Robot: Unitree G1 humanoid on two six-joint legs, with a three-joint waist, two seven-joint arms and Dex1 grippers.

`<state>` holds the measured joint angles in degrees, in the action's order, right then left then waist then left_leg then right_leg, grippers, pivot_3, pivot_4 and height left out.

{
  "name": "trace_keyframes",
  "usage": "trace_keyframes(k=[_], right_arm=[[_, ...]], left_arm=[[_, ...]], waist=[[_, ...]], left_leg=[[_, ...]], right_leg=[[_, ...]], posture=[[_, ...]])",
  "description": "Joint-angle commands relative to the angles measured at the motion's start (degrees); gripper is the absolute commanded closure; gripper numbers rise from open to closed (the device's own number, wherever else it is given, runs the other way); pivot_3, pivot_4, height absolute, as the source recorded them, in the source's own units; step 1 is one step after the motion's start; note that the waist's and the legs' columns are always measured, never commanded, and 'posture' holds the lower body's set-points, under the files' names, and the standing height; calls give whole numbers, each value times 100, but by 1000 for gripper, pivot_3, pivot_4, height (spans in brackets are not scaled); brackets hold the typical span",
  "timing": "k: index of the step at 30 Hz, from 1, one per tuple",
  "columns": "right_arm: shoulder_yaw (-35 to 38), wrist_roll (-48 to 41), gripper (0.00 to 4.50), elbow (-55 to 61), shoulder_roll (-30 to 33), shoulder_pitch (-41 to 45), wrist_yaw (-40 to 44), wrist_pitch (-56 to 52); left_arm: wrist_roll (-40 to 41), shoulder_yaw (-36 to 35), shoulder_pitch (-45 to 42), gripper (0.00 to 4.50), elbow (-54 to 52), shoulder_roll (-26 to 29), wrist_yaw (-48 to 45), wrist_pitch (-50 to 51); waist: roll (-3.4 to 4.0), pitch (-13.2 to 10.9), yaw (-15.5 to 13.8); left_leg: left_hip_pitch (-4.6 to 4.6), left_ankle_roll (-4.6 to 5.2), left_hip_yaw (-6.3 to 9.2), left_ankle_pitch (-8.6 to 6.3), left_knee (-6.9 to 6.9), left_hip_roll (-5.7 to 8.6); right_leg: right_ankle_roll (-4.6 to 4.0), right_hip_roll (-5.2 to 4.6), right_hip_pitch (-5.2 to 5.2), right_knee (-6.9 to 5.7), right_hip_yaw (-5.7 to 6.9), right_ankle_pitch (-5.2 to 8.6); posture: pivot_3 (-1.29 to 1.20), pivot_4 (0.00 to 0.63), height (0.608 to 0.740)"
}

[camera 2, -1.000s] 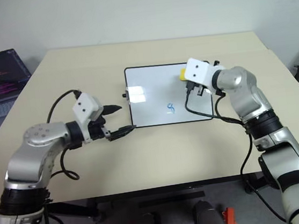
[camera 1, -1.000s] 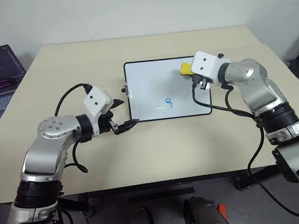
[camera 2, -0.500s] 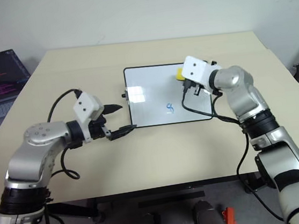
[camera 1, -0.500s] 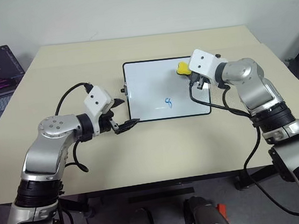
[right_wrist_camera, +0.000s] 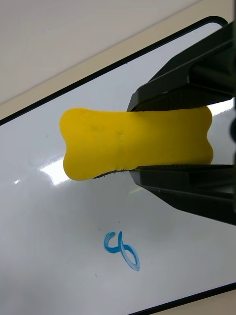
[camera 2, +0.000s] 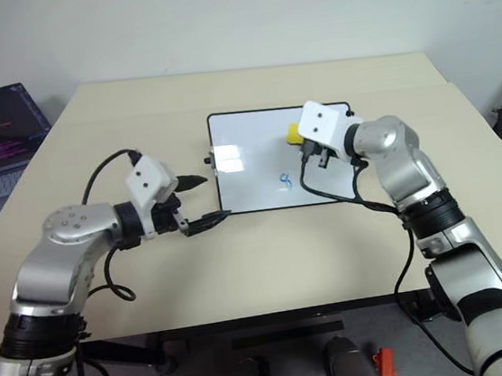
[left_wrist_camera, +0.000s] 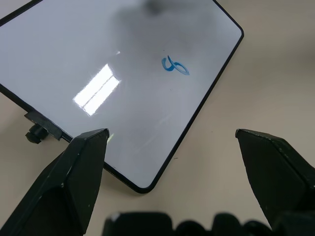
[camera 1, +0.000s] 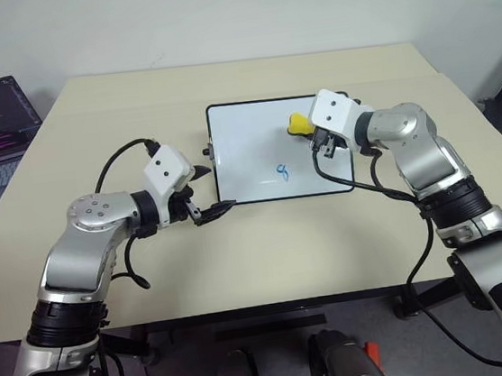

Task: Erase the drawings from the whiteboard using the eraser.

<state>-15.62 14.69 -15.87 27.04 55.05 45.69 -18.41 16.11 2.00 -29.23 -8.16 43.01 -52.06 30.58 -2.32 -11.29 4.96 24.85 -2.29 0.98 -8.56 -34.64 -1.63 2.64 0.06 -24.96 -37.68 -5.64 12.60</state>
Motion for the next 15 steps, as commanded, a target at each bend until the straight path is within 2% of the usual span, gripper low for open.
trace_keyframes(k=[1, 8, 15], right_arm=[[27, -17, 3431, 272, 10, 17, -27, -13], [-10, 10, 3431, 298, 25, -21, -6, -49], [-417, 358, 3431, 362, 291, -278, 162, 83]], left_arm=[[-13, -46, -127, 0, -51, 33, -42, -111], [-20, 0, -170, 0, -45, -16, -42, -102], [-87, 95, 37, 0, -67, -9, -62, -61]], waist=[[0, 0, 0], [0, 0, -1], [0, 0, -4]], left_leg=[[0, 0, 0, 0, 0, 0], [0, 0, 0, 0, 0, 0], [0, 0, -1, 0, 0, 0]], right_leg=[[0, 0, 0, 0, 0, 0], [0, 0, 0, -1, 0, 0], [0, 0, 0, 0, 0, 0]], posture=[[0, 150, 740], [0, 150, 740], [0, 150, 740]])
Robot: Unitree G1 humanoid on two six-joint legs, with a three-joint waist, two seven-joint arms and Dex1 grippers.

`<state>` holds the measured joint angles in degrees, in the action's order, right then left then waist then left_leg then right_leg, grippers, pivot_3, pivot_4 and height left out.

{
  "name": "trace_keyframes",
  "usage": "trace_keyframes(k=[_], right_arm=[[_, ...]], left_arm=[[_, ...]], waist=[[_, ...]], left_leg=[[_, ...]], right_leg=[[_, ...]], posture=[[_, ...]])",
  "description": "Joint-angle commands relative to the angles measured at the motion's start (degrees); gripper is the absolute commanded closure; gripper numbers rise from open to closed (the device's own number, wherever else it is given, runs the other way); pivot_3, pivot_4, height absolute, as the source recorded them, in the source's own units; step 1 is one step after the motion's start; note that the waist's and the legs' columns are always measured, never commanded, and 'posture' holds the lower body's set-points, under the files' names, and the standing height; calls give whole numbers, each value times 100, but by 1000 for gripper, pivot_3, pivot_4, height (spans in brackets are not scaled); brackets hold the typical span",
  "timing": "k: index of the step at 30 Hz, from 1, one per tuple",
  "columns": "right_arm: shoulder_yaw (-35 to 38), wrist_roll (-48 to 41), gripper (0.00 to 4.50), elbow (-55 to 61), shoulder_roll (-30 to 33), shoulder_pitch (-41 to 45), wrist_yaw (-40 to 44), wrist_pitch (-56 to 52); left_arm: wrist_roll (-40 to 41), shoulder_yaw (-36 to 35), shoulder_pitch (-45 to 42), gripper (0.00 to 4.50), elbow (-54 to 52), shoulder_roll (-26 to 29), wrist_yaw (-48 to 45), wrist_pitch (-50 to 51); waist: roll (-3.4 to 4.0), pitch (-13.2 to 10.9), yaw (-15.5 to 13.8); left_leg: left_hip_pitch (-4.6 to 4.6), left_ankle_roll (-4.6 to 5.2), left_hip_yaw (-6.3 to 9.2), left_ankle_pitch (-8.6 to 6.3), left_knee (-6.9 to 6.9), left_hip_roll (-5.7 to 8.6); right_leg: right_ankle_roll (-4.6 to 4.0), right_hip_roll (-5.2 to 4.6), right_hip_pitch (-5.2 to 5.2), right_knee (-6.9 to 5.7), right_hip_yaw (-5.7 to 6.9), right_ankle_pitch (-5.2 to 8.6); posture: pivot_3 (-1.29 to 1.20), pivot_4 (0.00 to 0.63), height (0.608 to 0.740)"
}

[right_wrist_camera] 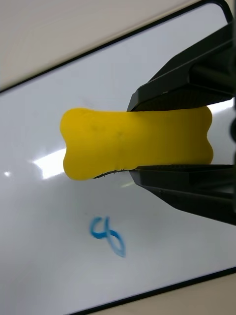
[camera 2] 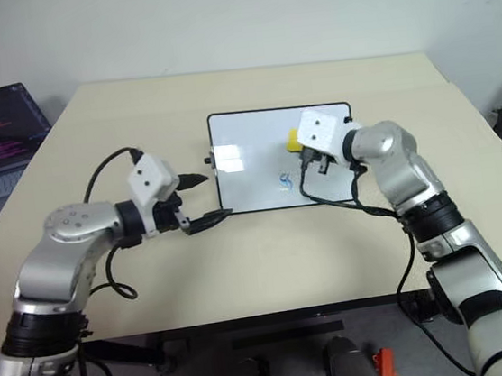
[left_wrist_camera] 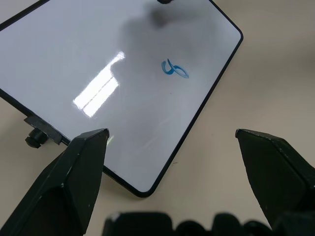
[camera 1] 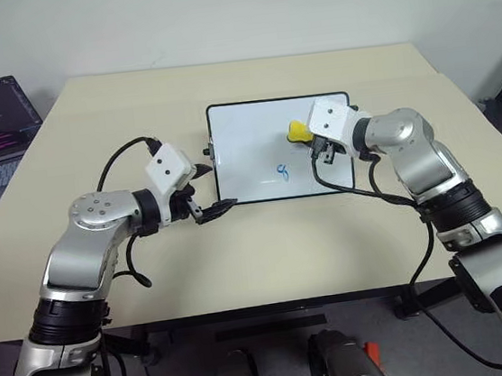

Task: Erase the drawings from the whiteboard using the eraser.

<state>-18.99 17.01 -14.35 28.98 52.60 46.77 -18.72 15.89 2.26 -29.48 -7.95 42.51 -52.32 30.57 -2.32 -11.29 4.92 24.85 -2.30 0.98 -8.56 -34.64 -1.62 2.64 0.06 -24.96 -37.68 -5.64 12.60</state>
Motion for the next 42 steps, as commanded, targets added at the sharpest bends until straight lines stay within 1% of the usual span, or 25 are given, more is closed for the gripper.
trace_keyframes(k=[1, 7, 11, 20, 23, 28, 35, 38, 42], right_arm=[[-126, 157, 3431, 214, 108, -67, 70, 129], [-401, 325, 3431, 247, 10, -178, 103, 185], [-809, 771, 3431, 95, -178, -181, -53, 38], [-1153, 1199, 3431, -175, -196, -197, 38, 252], [-1142, 1266, 3431, -334, -253, -136, -33, 301], [-906, 1333, 3433, -777, -539, 291, -577, 117], [-768, 1307, 3434, -1005, -650, 551, -970, 51], [-726, 1304, 3434, -1052, -673, 599, -1066, 32], [-824, 1303, 3434, -943, -636, 532, -905, 52]], left_arm=[[-95, 99, 91, 0, -74, 49, -41, -57], [-111, 157, 96, 0, -55, 52, -93, -64], [-138, 180, 106, 0, -58, 73, -93, -52], [-132, 160, 175, 0, -171, 58, -59, -2], [-143, 167, 164, 0, -162, 44, -44, -12], [-133, 152, 164, 0, -199, 15, 3, -2], [-126, 158, 145, 0, -200, -8, 83, -7], [-124, 165, 134, 0, -185, -11, 82, -14], [-131, 186, 100, 0, -151, -31, 75, -29]], waist=[[0, 0, 6], [0, 0, 9], [0, 0, 10], [0, 0, 2], [-2, 1, 2], [-2, 1, 40], [-2, 1, 18], [-2, 1, 16], [-2, 1, 12]], left_leg=[[0, 0, 0, 0, 0, 0], [0, 0, 1, 0, -2, 0], [0, 0, 0, 0, -4, 0], [0, 0, 1, 0, -6, 0], [-1, 0, 2, 0, -8, 0], [-3, 1, 0, 1, -21, -3], [-4, 7, 3, 5, -25, -3], [-3, 6, 0, 5, -23, -2], [-3, 6, 2, 4, -20, -2]], right_leg=[[0, 0, 0, 0, 0, 0], [0, 1, -3, -5, 0, 0], [0, 1, -3, -6, -1, 0], [0, 1, -2, -6, 0, 0], [0, 1, -1, -7, 1, 0], [-1, 1, 1, -10, -1, -1], [-2, 1, 1, -19, 1, -3], [-2, 1, 1, -18, 0, -2], [-2, 1, 0, -21, 2, -3]], posture=[[0, 150, 740], [0, 150, 740], [0, 150, 740], [0, 150, 740], [0, 150, 740], [0, 150, 740], [0, 150, 740], [0, 150, 740], [0, 150, 740]])
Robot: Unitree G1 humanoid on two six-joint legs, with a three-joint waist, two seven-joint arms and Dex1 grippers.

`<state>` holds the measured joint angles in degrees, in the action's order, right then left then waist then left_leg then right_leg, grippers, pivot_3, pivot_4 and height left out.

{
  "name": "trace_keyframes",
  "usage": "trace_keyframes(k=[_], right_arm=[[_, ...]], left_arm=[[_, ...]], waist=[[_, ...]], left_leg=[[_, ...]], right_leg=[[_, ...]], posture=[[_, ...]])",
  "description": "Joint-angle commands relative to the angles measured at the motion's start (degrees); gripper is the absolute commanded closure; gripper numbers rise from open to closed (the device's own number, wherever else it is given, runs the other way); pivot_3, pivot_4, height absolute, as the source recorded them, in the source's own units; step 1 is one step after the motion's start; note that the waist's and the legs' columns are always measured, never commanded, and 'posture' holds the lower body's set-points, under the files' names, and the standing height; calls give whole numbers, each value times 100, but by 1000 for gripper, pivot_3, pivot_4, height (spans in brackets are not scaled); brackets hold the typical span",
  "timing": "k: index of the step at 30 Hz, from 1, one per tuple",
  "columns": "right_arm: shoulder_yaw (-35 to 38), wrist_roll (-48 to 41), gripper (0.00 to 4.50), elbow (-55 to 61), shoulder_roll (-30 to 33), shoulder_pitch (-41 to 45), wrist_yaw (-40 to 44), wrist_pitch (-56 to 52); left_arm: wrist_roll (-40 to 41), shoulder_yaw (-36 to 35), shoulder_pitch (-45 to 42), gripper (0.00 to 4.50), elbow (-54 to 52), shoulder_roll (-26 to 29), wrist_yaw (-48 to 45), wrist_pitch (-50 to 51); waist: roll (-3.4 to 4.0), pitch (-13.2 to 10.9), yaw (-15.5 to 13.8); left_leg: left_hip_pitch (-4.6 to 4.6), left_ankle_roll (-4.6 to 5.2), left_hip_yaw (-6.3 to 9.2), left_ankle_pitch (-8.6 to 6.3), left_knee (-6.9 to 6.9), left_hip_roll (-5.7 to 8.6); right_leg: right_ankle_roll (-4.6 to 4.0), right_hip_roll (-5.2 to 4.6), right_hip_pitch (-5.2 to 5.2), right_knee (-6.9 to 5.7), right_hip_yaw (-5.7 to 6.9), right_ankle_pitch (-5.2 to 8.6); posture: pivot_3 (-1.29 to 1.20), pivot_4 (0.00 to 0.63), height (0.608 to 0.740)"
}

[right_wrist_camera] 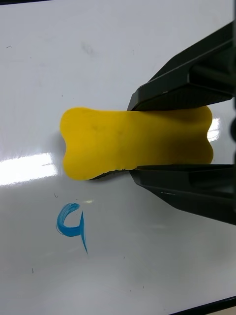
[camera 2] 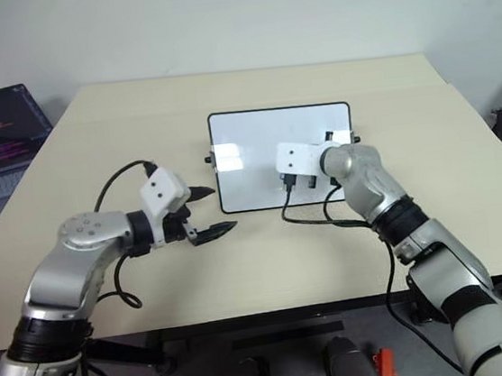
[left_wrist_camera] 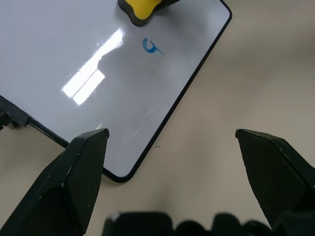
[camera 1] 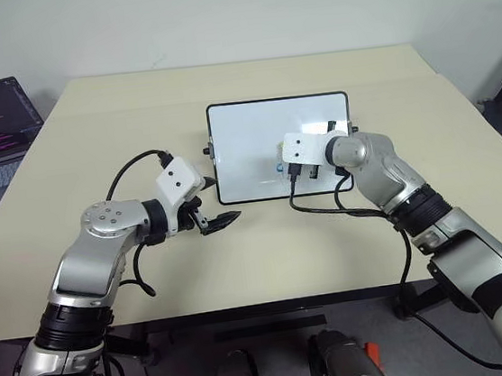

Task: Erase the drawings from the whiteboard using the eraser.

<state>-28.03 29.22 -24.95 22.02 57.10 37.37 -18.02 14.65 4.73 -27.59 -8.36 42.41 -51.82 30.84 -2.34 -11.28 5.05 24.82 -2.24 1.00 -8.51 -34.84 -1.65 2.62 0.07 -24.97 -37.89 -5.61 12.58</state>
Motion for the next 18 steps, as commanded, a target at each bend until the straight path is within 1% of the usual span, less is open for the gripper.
trace_keyframes(k=[1, 7, 10, 14, 18], right_arm=[[46, 87, 3434, 171, 66, 42, 93, -19], [-295, 214, 3434, 878, 166, -473, 742, -121], [-382, 262, 3434, 1089, 207, -628, 940, -126], [-379, 300, 3434, 1135, 171, -670, 924, -171], [-198, 288, 3434, 805, 78, -428, 646, -173]], left_arm=[[-8, -57, -94, 0, -106, -26, 24, -57], [24, -95, -90, 0, -130, -49, 36, -42], [22, -102, -86, 0, -137, -50, 35, -35], [14, -115, -83, 0, -139, -58, 48, -36], [13, -123, -79, 0, -144, -57, 59, -35]], waist=[[0, 0, 0], [-1, 1, -3], [-1, 1, -5], [-1, 1, -1], [-1, 1, 3]], left_leg=[[0, 0, 0, 0, 0, 0], [0, 0, 0, 0, -1, 0], [0, 0, 0, 0, 0, 0], [0, 0, 0, 0, -1, 0], [0, 0, 0, 0, -1, 0]], right_leg=[[0, 0, 0, 0, 0, 0], [0, 0, 0, 2, 0, 0], [0, 0, -1, 1, 0, 0], [0, 0, -1, 1, 0, 0], [0, 0, -1, 1, 0, 0]], posture=[[0, 150, 740], [0, 150, 740], [0, 150, 740], [0, 150, 740], [0, 150, 740]])
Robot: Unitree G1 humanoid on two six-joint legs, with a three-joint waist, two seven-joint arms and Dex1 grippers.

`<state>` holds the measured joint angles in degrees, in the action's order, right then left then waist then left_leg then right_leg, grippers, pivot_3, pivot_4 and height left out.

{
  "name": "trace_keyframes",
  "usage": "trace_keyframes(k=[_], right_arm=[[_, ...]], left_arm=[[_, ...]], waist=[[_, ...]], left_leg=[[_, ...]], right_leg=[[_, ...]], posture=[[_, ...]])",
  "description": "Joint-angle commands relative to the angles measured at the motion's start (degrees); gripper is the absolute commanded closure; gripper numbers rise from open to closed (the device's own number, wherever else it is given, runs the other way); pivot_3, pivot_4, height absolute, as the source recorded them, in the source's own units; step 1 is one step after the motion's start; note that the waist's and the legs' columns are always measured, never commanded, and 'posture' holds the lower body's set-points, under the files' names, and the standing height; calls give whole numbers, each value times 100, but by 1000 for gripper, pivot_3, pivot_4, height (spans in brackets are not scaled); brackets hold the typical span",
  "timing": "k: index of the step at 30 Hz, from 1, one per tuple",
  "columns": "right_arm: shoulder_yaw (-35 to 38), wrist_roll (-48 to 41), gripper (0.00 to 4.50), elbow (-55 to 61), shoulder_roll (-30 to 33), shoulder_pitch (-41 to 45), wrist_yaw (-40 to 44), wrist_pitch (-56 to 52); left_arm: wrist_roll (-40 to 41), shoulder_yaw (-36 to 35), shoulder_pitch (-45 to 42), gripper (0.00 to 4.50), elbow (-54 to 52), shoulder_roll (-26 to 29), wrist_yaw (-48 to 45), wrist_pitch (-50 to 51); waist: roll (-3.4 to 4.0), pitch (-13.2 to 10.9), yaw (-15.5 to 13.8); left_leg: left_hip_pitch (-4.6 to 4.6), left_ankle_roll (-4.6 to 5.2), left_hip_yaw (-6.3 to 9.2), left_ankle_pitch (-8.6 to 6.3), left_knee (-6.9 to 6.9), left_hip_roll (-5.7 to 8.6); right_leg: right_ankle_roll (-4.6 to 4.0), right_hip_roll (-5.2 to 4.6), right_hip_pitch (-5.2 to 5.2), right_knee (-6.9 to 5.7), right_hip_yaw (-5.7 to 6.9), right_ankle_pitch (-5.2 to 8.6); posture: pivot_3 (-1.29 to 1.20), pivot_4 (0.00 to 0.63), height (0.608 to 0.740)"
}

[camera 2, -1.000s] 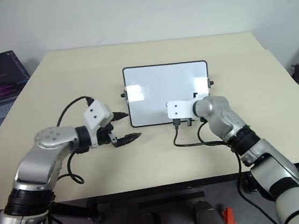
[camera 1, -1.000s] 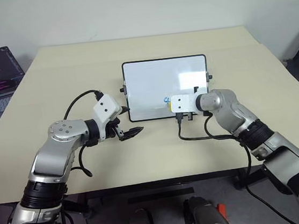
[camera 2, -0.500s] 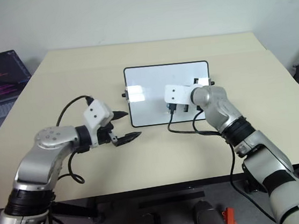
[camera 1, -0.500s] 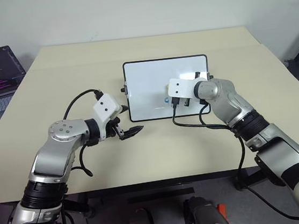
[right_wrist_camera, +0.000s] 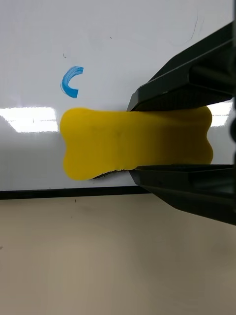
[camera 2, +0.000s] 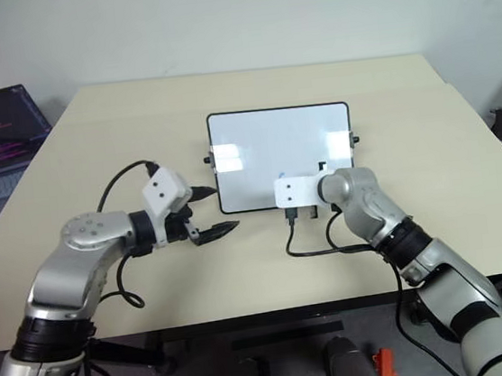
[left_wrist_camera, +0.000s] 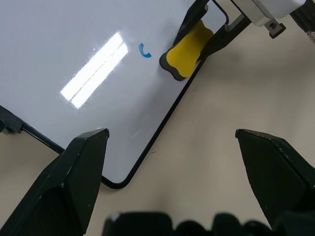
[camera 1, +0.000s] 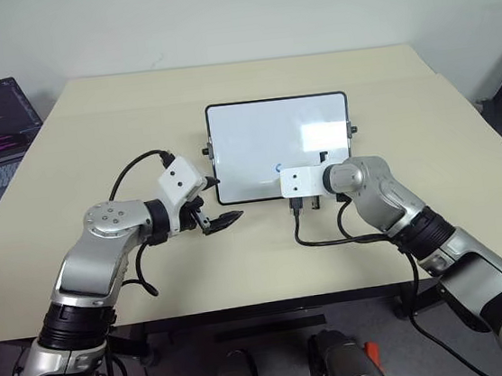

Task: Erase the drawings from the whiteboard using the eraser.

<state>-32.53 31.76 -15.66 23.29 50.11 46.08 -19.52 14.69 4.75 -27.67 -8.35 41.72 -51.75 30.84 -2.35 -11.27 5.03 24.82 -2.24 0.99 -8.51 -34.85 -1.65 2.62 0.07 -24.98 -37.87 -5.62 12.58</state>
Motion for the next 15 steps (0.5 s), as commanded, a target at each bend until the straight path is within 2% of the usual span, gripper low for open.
trace_keyframes(k=[1, 9, 15], right_arm=[[297, 18, 3434, -203, -65, 330, -281, -13], [821, -192, 3434, -1017, -361, 1046, -1053, -135], [863, -197, 3434, -1184, -361, 1124, -1182, -80]], left_arm=[[8, -126, -71, 0, -145, 12, 54, -36], [9, -128, -64, 0, -143, 20, 43, -54], [12, -118, -69, 0, -141, 15, 34, -54]], waist=[[0, 0, 9], [0, 0, 4], [0, 0, 1]], left_leg=[[0, 0, 0, 0, 0, 0], [0, 0, 0, 1, -2, 0], [3, -1, 0, -1, 17, 0]], right_leg=[[0, 0, 0, 0, 0, 0], [0, 0, 1, -1, -1, 0], [0, 0, -6, 4, 1, 1]], posture=[[0, 150, 740], [0, 150, 740], [0, 150, 740]])
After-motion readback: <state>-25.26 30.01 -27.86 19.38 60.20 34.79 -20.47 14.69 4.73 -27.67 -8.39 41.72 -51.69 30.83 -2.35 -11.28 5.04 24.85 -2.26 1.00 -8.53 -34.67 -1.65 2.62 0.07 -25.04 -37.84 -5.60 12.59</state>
